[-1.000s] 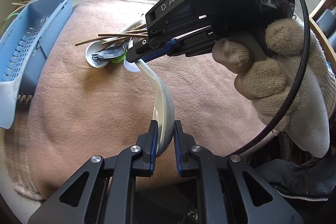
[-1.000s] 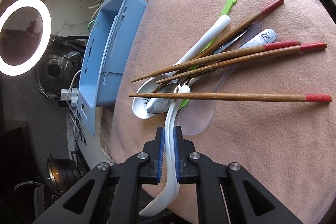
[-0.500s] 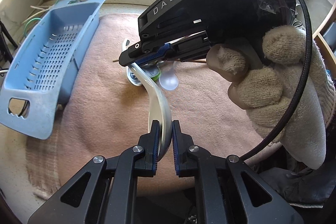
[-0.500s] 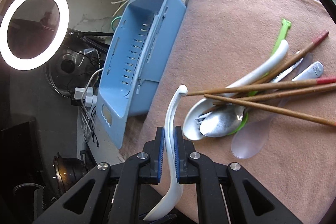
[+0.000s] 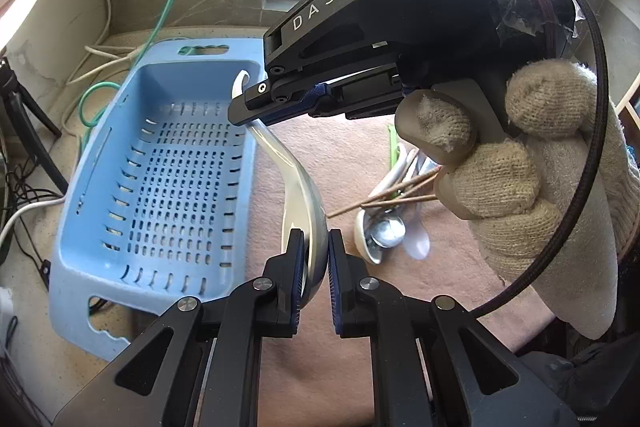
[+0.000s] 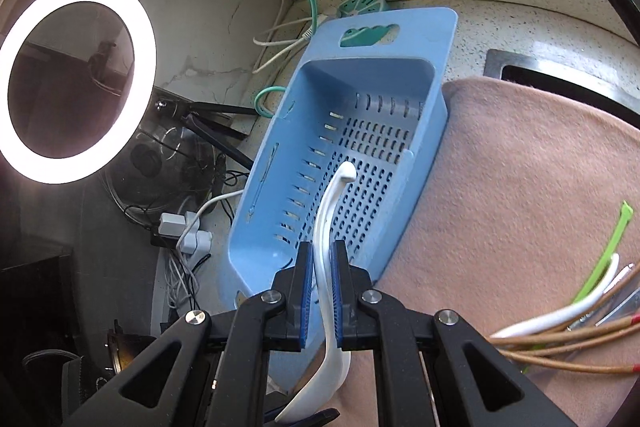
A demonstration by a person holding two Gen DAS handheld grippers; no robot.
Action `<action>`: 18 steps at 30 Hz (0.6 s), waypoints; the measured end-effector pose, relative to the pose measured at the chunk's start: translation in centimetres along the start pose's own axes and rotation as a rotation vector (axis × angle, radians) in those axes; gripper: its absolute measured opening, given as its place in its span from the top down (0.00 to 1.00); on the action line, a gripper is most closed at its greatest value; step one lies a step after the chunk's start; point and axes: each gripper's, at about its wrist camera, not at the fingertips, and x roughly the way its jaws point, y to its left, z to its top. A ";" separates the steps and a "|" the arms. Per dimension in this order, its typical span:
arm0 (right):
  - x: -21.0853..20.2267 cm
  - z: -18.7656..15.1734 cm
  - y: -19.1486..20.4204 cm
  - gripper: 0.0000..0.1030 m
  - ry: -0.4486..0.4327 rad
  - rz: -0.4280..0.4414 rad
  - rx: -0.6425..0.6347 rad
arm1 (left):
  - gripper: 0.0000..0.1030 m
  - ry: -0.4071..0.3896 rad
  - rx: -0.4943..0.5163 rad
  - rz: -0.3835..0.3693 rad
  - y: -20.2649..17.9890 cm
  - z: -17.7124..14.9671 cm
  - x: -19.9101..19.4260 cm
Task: Organize utensils
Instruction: 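Carry the white spoon into the blue basket and open the left tool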
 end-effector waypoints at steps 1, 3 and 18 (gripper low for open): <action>0.6 0.6 0.2 0.92 0.000 -0.001 0.000 | 0.90 0.001 0.001 0.001 0.7 0.4 0.2; 1.6 1.7 0.5 0.92 0.001 0.001 0.000 | 0.90 0.004 0.003 0.006 1.8 0.9 0.7; 5.2 5.5 1.2 0.90 0.013 -0.038 -0.034 | 0.88 0.039 -0.056 0.075 7.2 2.4 2.6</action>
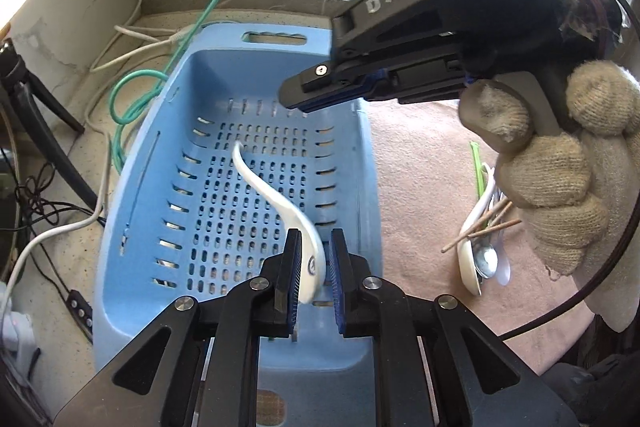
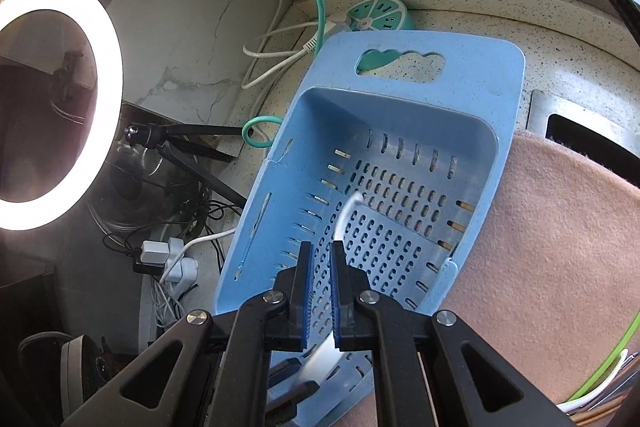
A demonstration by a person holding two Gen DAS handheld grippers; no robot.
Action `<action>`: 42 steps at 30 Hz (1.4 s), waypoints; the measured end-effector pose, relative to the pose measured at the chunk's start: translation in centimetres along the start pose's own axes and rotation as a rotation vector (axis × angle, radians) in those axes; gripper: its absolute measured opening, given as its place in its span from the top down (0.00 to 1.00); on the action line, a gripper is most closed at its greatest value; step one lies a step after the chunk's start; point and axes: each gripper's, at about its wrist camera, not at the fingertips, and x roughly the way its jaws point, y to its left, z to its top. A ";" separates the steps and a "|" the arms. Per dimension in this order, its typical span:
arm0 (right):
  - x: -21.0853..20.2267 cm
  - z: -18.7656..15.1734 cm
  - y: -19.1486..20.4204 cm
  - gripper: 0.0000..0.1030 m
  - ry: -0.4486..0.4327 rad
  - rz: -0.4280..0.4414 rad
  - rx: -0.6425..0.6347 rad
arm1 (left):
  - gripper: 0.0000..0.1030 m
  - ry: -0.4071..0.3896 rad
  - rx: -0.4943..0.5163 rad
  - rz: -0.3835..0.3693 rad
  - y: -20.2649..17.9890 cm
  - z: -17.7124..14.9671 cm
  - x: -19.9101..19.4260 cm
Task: Organize utensils
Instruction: 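Carry the white spoon into the blue basket and open the left tool, then move the left tool back over the red-tipped chopsticks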
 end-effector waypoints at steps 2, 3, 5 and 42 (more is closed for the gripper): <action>-0.1 0.1 0.2 0.90 -0.008 -0.013 -0.009 | 0.86 -0.003 -0.023 0.023 0.7 0.1 -0.1; -0.2 0.2 0.2 0.89 -0.010 -0.021 -0.015 | 0.86 -0.004 -0.032 0.033 1.0 0.1 -0.1; -0.4 0.0 0.4 0.80 -0.012 -0.031 -0.029 | 0.86 -0.004 -0.047 0.036 1.3 -0.1 -0.4; -22.6 -17.5 -15.6 0.24 -0.313 -0.379 0.156 | 0.60 0.003 0.213 -0.080 -14.2 -1.2 -1.2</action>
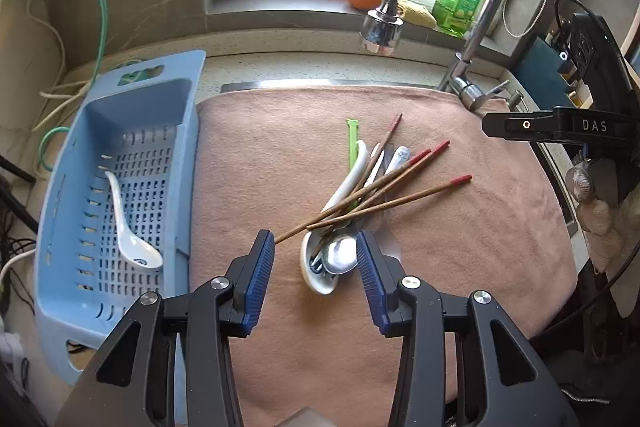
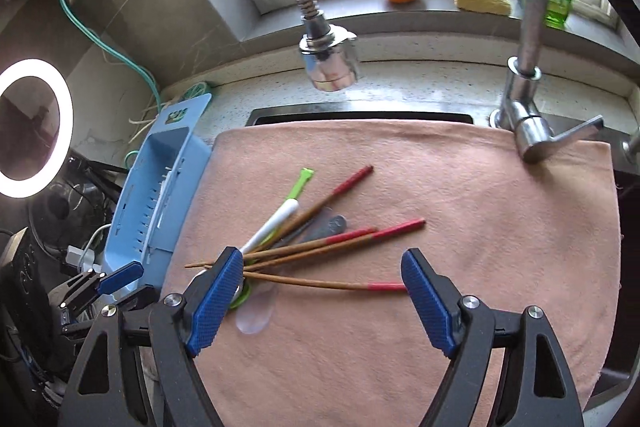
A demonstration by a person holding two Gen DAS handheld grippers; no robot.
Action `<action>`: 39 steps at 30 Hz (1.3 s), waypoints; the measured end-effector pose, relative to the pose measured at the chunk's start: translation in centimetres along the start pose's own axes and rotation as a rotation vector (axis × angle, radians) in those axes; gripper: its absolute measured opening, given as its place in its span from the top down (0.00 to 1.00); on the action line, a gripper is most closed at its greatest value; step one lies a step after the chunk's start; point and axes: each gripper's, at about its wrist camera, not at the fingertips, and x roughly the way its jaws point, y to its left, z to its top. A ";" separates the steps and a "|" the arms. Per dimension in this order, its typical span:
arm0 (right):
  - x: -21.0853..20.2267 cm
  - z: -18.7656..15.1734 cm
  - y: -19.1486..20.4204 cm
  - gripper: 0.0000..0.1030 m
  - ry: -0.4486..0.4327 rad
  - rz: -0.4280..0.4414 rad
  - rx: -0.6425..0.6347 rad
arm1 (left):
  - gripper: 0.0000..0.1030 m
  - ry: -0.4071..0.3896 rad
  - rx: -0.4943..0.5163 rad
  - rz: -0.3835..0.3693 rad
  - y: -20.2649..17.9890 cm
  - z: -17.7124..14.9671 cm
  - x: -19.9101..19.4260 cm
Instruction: Organize utensils
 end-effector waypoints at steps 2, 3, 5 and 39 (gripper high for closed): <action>-0.1 -0.8 -1.2 0.24 0.003 -0.036 0.006 | 0.60 0.010 0.037 -0.016 -0.9 0.3 0.6; -0.1 -1.3 -1.8 0.24 0.013 -0.045 0.012 | 0.60 0.020 0.058 -0.032 -1.4 0.4 1.0; 0.2 -2.1 -2.9 0.24 0.031 -0.056 0.051 | 0.60 0.035 0.097 -0.048 -2.2 0.8 1.7; 8.5 -4.6 -4.7 0.63 0.130 0.195 0.547 | 0.90 0.346 0.362 -0.118 -4.6 5.0 11.3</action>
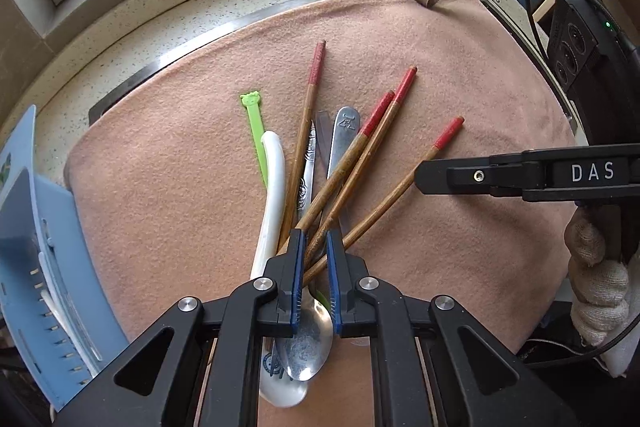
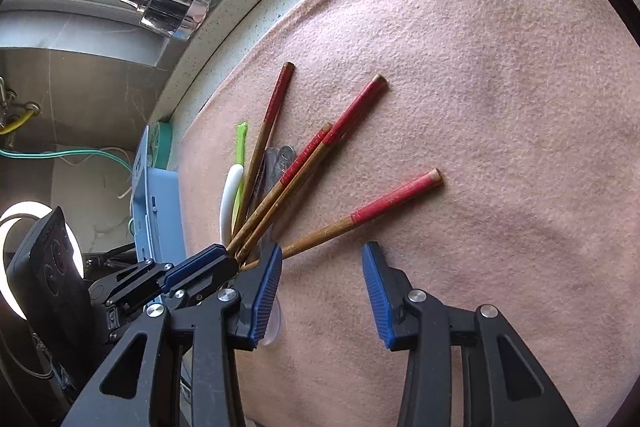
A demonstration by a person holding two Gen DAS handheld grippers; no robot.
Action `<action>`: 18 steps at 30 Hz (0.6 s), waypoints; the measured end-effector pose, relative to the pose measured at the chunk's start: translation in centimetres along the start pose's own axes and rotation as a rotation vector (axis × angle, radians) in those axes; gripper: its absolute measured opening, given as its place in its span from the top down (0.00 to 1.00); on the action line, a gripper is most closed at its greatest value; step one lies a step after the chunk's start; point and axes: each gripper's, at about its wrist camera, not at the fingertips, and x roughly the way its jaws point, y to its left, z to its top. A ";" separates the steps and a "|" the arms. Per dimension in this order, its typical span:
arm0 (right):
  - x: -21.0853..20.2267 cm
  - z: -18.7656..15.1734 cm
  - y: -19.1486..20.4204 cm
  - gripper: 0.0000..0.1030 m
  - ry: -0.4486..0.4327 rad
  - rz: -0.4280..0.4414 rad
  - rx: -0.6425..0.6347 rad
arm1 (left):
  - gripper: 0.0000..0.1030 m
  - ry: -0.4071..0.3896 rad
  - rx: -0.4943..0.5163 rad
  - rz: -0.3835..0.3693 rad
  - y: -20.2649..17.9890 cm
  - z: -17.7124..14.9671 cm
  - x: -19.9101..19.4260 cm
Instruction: Organize utensils
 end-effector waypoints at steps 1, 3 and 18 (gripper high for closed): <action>0.1 0.1 0.0 0.63 0.001 0.002 0.000 | 0.90 0.003 0.004 0.004 -0.1 0.0 0.0; 0.1 0.3 -0.1 0.63 0.003 0.005 0.005 | 0.90 0.001 0.008 0.012 -0.3 0.0 0.0; -0.3 0.9 -1.0 0.75 0.019 -0.019 0.002 | 0.90 0.002 -0.022 -0.071 -2.1 -0.3 0.1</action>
